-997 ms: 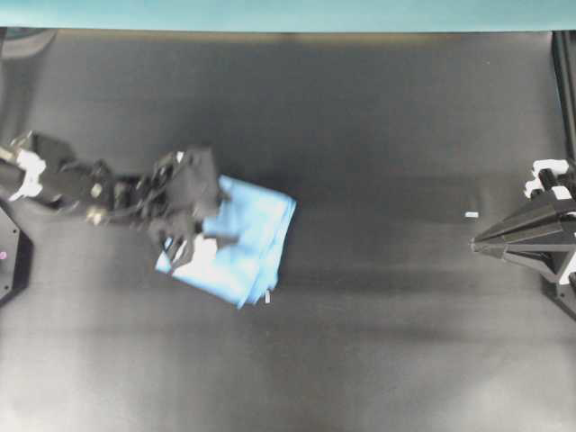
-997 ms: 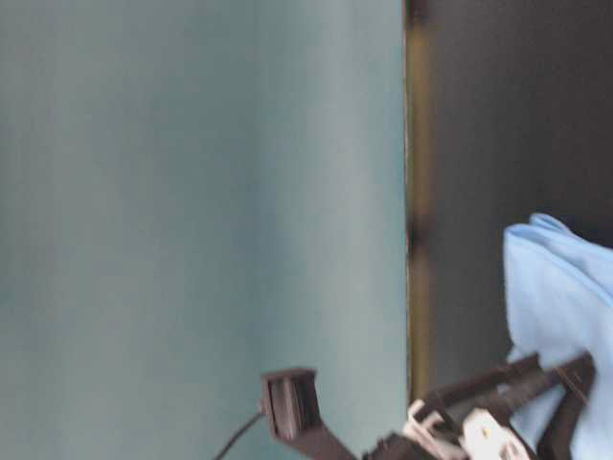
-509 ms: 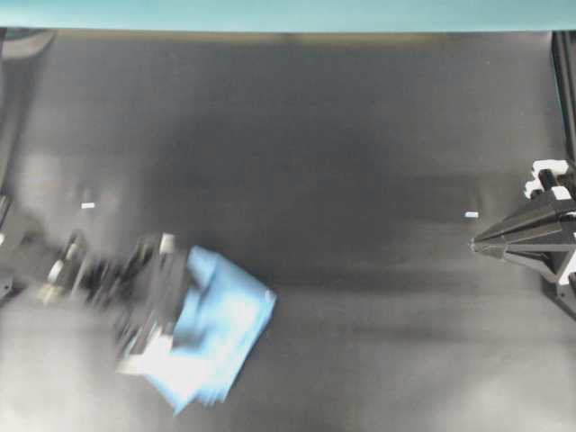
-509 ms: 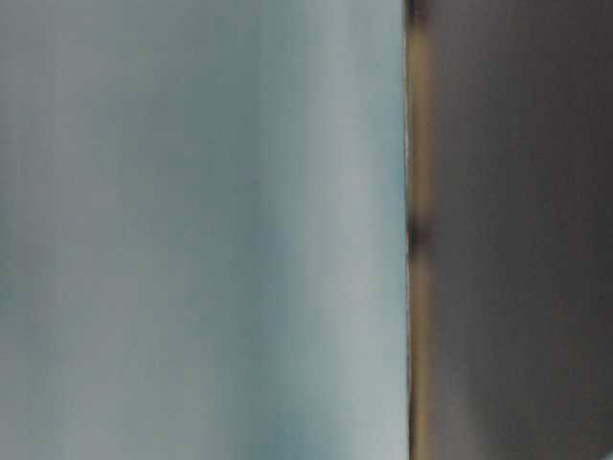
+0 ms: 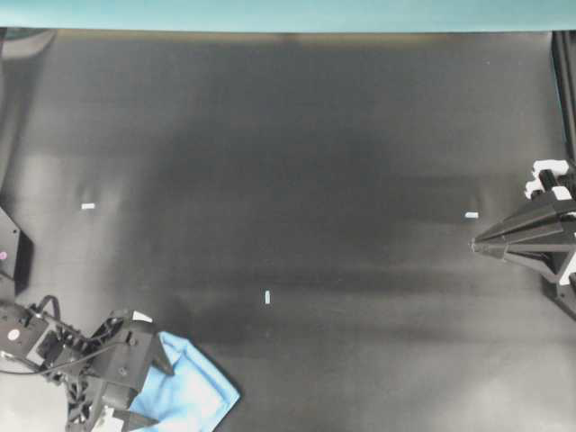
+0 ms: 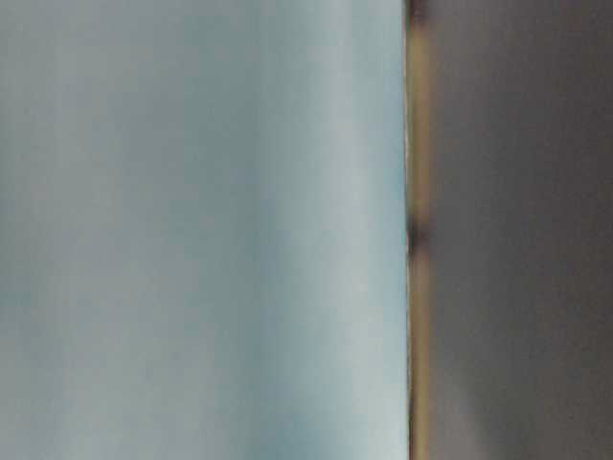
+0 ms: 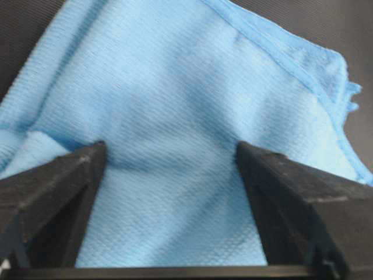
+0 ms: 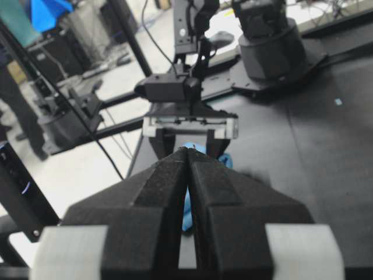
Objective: Push a blue cloth with the left arm to wipe the desk.
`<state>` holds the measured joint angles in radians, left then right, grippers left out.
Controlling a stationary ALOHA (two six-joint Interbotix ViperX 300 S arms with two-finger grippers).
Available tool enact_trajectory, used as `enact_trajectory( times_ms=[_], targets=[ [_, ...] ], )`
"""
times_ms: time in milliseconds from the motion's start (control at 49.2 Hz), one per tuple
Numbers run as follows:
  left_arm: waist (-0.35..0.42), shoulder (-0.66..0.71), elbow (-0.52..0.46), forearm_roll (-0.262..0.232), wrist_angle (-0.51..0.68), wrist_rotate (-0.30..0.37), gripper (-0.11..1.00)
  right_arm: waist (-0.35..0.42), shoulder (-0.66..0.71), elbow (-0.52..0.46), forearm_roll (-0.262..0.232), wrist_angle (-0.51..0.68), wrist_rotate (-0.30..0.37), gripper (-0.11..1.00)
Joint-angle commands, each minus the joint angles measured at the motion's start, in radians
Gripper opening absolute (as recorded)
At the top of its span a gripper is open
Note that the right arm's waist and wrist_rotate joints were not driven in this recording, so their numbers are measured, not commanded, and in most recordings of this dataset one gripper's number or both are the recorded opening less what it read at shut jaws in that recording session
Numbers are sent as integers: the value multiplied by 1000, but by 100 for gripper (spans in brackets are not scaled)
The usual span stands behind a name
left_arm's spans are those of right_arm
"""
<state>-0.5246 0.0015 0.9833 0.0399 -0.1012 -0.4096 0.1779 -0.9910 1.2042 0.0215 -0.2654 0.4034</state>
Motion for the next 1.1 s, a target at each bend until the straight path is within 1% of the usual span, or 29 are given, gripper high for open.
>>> enact_trajectory(
  times_ms=[0,61,142,285,407,590,814,1078],
  targets=[
    [5,-12,-8,3,6,9,86,0,5,-6,2,-9,0,0],
    [28,-17,-11,2,6,25,86,0,5,-6,2,-9,0,0],
    [58,-31,-17,3,5,61,86,0,5,-6,2,-9,0,0],
    [114,-66,-31,3,3,160,86,0,5,-6,2,-8,2,0],
    [123,-117,-34,2,8,225,86,0,5,-3,2,-8,0,0],
    [123,-221,-21,3,17,238,86,0,5,2,2,-8,0,0],
    [123,-403,5,3,15,247,86,0,3,9,2,-6,0,0],
    [126,-568,78,3,8,247,86,0,3,20,2,-12,2,0]
  ],
)
